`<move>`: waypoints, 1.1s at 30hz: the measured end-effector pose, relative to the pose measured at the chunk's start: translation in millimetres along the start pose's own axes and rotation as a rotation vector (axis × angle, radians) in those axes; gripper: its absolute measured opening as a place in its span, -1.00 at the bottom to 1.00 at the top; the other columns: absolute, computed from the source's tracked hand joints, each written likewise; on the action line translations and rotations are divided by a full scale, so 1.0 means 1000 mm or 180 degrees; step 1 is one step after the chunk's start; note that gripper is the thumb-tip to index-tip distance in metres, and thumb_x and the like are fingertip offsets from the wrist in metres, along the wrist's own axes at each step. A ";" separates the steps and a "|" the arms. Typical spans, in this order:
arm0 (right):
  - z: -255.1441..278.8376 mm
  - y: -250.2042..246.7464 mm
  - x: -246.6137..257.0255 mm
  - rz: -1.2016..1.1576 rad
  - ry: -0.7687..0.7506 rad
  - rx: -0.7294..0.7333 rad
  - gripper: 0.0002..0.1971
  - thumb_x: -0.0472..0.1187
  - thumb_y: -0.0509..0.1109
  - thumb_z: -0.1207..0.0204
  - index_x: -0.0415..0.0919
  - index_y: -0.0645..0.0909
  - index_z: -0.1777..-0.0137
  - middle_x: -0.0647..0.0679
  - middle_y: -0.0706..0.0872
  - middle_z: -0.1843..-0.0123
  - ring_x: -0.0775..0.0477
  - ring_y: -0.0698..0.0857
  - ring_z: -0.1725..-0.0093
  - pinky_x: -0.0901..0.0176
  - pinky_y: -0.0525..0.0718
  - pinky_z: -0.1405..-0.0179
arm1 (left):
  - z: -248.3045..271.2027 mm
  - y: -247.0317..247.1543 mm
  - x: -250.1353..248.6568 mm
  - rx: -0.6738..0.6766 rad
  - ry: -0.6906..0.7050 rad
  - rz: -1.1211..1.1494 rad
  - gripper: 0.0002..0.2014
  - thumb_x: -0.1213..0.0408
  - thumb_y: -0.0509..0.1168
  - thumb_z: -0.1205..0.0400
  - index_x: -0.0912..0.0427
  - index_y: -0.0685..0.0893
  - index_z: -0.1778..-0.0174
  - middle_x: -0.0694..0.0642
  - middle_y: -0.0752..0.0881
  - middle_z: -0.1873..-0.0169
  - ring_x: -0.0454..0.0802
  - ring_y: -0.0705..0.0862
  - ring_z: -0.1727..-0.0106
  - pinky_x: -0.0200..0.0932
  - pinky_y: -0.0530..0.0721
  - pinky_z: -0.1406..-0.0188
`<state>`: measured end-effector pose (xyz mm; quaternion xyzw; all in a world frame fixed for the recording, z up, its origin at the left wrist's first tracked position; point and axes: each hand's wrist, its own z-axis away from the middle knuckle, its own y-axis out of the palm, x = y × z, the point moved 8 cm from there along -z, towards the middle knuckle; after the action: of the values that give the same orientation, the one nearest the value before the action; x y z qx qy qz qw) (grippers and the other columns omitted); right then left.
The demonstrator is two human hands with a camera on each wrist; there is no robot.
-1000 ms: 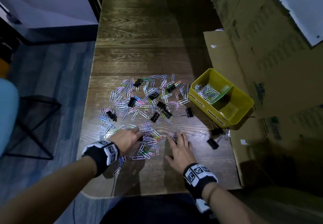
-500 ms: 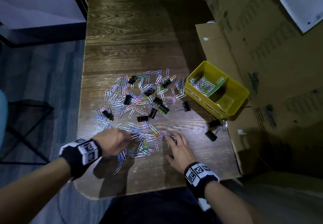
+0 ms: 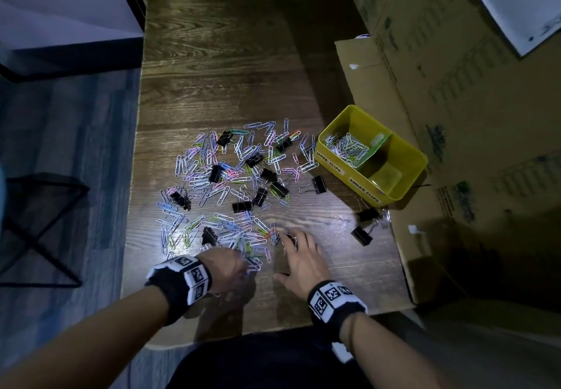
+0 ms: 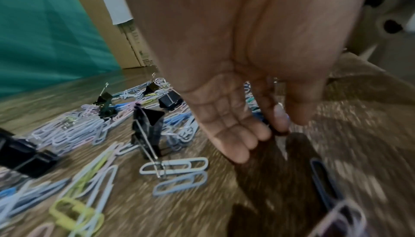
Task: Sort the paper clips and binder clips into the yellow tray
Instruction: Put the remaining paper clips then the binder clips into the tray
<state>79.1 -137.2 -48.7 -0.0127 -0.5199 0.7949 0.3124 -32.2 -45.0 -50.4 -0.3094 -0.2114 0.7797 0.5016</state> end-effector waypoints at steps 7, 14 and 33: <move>-0.006 -0.003 0.001 -0.0133 -0.0033 -0.0083 0.03 0.26 0.50 -0.30 -0.08 0.03 -0.64 -0.11 0.20 -0.57 -0.16 0.19 -0.55 -0.06 0.27 -0.54 | 0.004 -0.016 -0.001 -0.0455 -0.0179 0.0001 -0.77 0.11 0.11 -0.63 0.13 0.57 -0.05 0.12 0.66 -0.01 0.11 0.66 0.02 -0.09 0.60 0.13; -0.012 -0.007 -0.001 -0.0477 0.0033 -0.0192 -0.09 0.13 0.54 -0.34 -0.10 0.17 -0.61 -0.05 0.26 -0.51 -0.11 0.23 -0.48 0.05 0.35 -0.46 | -0.008 -0.023 -0.027 -0.0839 -0.0026 0.0312 -0.69 0.29 0.11 -0.60 0.20 0.45 -0.27 0.17 0.46 -0.22 0.14 0.53 -0.16 -0.04 0.59 -0.05; -0.025 -0.014 -0.021 -0.0059 0.0028 0.0312 -0.75 -0.45 0.24 -0.56 -0.32 0.61 -0.18 -0.25 0.74 0.13 -0.22 0.75 0.19 -0.02 0.77 0.11 | -0.055 -0.038 -0.034 -0.1045 -0.0275 -0.0075 -0.65 0.42 0.12 -0.62 0.22 0.49 -0.33 0.25 0.47 -0.37 0.21 0.47 -0.35 0.06 0.61 -0.16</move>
<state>111.3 -123.7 -54.6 0.0040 -0.4791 0.8164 0.3224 41.3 -59.0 -56.1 -0.3509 -0.3609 0.7414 0.4439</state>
